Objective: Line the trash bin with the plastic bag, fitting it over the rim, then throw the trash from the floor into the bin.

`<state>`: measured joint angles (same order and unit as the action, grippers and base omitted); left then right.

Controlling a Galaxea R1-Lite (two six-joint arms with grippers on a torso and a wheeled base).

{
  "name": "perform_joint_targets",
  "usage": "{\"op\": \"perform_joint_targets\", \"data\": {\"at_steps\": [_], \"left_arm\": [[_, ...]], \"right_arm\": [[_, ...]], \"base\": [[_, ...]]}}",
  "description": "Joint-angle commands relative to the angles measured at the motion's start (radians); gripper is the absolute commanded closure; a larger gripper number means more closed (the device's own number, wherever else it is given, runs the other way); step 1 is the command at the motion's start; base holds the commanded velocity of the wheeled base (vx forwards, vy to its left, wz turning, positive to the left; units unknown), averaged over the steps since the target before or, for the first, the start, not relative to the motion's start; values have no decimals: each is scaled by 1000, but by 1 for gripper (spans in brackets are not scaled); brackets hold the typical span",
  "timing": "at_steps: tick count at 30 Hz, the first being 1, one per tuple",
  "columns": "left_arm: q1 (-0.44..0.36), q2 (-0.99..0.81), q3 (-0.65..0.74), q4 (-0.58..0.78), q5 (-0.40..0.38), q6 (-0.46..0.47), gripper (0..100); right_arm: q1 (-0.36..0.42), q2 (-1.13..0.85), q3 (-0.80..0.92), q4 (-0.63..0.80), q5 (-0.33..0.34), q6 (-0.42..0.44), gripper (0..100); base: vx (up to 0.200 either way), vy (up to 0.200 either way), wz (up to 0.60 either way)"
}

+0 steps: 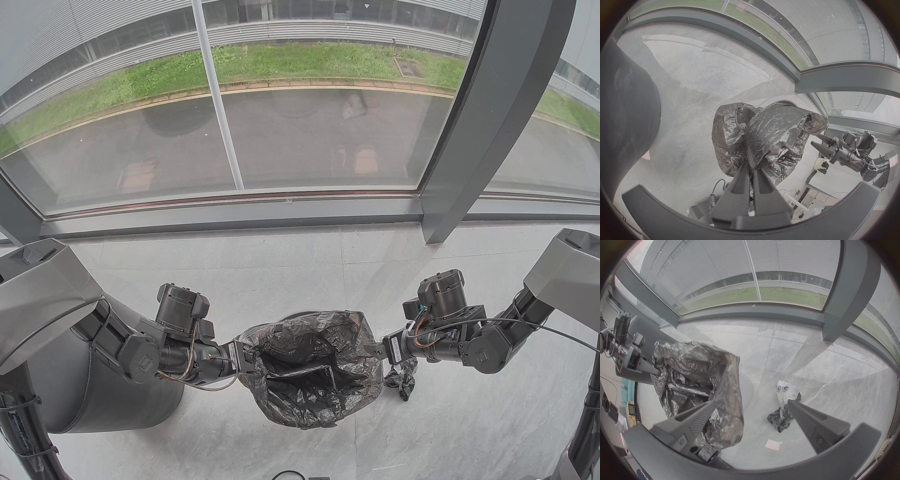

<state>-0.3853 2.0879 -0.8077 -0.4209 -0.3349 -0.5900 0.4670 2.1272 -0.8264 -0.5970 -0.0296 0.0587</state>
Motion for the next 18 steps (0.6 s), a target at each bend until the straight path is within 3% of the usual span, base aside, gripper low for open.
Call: {"op": "perform_joint_targets", "data": {"at_steps": [1,18], "left_arm": [[2,-2,-1,-1,0,-1,100],[26,-6,5,-50,0,1,100]], "right_arm": [[13,23,-46,-14,-4,1,0],[107,174,-326,59,-30,-30,0]], "base": [[0,0,0],[0,0,0]]}}
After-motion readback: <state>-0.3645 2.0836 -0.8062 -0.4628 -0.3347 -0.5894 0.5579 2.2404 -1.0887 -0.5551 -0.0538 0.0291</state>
